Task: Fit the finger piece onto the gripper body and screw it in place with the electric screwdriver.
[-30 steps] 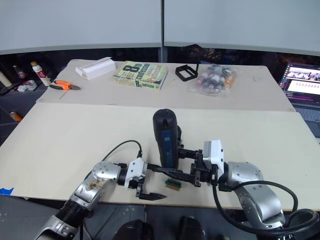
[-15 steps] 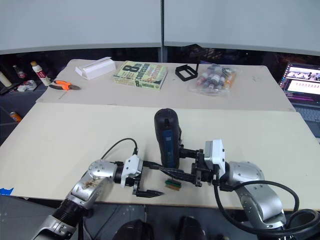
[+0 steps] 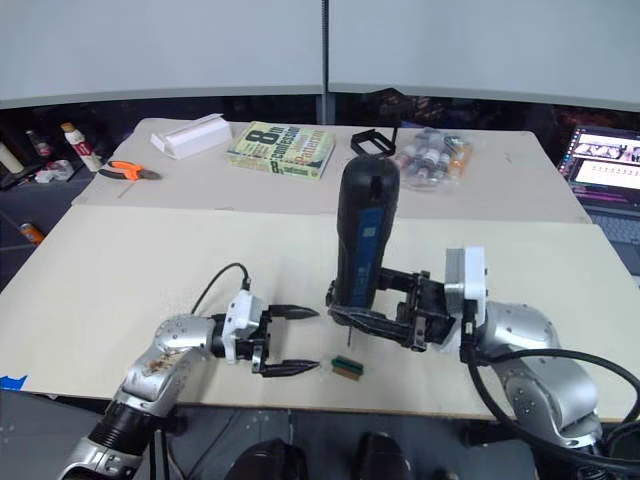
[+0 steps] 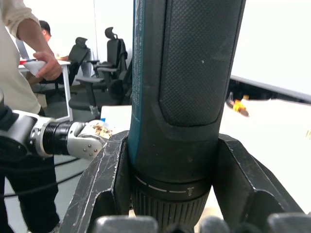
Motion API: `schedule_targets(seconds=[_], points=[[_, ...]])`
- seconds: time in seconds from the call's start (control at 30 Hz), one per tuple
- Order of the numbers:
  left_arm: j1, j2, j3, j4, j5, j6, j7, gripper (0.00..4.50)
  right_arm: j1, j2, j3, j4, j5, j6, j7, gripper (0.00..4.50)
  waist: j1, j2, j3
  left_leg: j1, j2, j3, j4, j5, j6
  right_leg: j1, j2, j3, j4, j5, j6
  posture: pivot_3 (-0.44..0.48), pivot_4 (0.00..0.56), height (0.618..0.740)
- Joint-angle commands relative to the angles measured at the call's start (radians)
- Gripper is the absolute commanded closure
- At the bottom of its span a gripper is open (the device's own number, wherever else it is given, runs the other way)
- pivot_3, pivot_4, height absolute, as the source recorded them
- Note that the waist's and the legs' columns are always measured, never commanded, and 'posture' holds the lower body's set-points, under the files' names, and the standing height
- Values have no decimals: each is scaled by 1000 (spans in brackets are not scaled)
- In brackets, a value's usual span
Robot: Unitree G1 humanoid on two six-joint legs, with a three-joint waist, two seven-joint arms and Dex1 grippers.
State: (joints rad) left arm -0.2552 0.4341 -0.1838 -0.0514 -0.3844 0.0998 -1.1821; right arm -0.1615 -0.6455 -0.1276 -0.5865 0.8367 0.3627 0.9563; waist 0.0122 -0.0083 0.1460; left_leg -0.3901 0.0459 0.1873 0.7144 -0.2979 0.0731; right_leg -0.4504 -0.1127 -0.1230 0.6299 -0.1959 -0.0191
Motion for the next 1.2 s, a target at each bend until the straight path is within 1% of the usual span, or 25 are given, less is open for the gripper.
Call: schedule_targets(seconds=[0.03, 0.2, 0.33, 0.47, 0.57, 0.67, 0.77, 1.03, 1.2], points=[[21, -22, 95, -103, -85, 70, 118, 23, -60, -40, -77, -65, 93, 31, -36, 2569, -1, 0, 0, 0, 0, 0, 0, 0, 0, 0, 0, 0, 0, 0, 0, 0, 150, 740], [67, 17, 114, -199, -76, 88, 152, 23, -115, -108, -150, -77, 194, 90, -80, 2569, -1, 0, 0, 0, 0, 0, 0, 0, 0, 0, 0, 0, 0, 0, 0, 0, 150, 740], [83, 24, 122, -219, -66, 96, 198, 23, -151, -146, -183, -73, 242, 115, -99, 2569, 1, 0, 0, 0, 0, 0, 0, 0, 0, 1, 0, 0, 0, 0, 0, 0, 150, 740], [101, 4, 69, -197, -2, 85, 250, 23, -210, -174, -205, -60, 287, 137, -129, 2569, 0, 0, 0, 0, 0, 0, 0, 0, 0, 1, 0, 0, 0, 0, 0, 0, 150, 740], [75, -34, -8, -132, 80, 63, 281, 23, -237, -185, -199, -54, 294, 147, -133, 2569, 3, 0, 0, 0, 0, 0, 0, 0, 0, 1, 0, 0, -1, 0, 0, 0, 150, 740], [12, -98, -55, -26, 149, 36, 329, 23, -262, -187, -191, -55, 303, 156, -143, 2569, 5, -1, 0, 0, -1, 0, 0, 0, 0, 1, 0, 0, -1, 0, 0, 0, 150, 740], [-36, -146, -96, 70, 201, 1, 345, 23, -284, -185, -185, -59, 313, 169, -157, 2569, 2, -1, 0, 0, -1, 0, 0, 0, 0, 1, 0, 0, -1, 0, 0, 0, 150, 740], [-98, -223, -123, 236, 267, -59, 378, 23, -304, -198, -194, -74, 330, 190, -187, 2569, 1, -1, 0, 0, 0, 0, 0, 0, 0, 1, 0, 0, 0, 0, 0, 0, 150, 740], [-129, -249, -112, 286, 264, -72, 377, 23, -293, -204, -202, -85, 332, 192, -198, 2569, 3, -1, 0, 0, 0, 0, 0, -1, 2, 1, -1, 0, -1, 1, 1, 0, 150, 740]])
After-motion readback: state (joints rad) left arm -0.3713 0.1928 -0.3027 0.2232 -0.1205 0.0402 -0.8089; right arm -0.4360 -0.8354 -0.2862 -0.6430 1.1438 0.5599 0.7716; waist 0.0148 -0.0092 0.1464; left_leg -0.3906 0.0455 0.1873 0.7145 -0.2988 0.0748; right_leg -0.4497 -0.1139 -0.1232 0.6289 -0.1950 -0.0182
